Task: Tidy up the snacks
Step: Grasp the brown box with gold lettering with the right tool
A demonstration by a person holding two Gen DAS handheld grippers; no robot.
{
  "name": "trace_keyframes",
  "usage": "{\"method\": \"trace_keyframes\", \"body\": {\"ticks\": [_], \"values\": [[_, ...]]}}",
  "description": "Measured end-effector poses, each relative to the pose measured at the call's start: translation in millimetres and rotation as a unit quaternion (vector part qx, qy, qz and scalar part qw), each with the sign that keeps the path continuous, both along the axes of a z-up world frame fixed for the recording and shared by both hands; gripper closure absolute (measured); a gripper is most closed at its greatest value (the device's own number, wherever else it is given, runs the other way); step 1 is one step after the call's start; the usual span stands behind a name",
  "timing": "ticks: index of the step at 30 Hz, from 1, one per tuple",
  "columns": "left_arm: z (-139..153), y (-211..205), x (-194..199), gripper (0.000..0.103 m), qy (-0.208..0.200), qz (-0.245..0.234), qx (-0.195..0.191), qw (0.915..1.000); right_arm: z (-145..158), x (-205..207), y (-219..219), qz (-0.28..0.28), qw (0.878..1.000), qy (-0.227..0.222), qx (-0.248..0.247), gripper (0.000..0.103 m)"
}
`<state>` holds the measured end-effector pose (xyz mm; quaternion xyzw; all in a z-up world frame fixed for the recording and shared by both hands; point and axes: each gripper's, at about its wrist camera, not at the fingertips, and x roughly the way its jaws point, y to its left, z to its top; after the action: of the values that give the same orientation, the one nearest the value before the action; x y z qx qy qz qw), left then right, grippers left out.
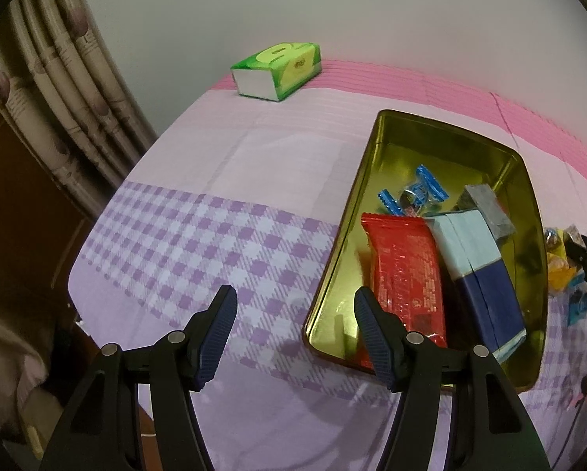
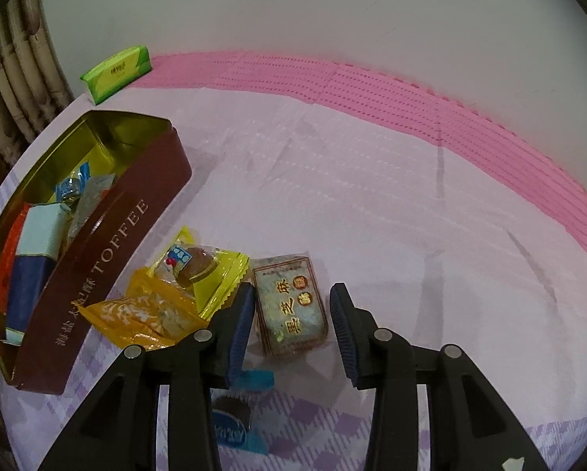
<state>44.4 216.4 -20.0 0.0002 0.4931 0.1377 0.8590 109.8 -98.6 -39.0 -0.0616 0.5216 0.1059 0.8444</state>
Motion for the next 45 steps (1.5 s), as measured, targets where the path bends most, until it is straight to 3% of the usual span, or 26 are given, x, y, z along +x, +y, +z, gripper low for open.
{"method": "trace_keyframes", "body": {"ticks": [4, 16, 28, 36, 45], "values": [[1.2, -5.4, -0.8, 0.04, -0.005, -0.011, 0.002, 0.9999, -4.4, 1.8, -0.3, -0.001, 1.0, -0.002, 0.003, 0.074], [8.6, -19.9, -3.7, 0.04, -0.026, -0.03, -0.007, 0.9992, -4.2, -26.4, -69.2, -0.098, 0.994, -0.035, -0.015, 0.075], [17.7, -104.6, -4.0, 0.04, -0.018, -0.119, -0.009, 0.9926, -3.7, -56.6, -130.4, -0.175, 0.983, -0.057, -0.021, 0.075], [12.4, -162.8, 7.7, 0.04, 0.013, -0.178, -0.051, 0.9827, -4.2, -61.7, -142.4, -0.192, 0.979, -0.063, -0.01, 0.076], [-6.0, -201.6, 25.3, 0.04, 0.067, -0.197, -0.095, 0.9735, -6.7, -68.8, -145.3, -0.195, 0.978, -0.072, -0.009, 0.075]]}}
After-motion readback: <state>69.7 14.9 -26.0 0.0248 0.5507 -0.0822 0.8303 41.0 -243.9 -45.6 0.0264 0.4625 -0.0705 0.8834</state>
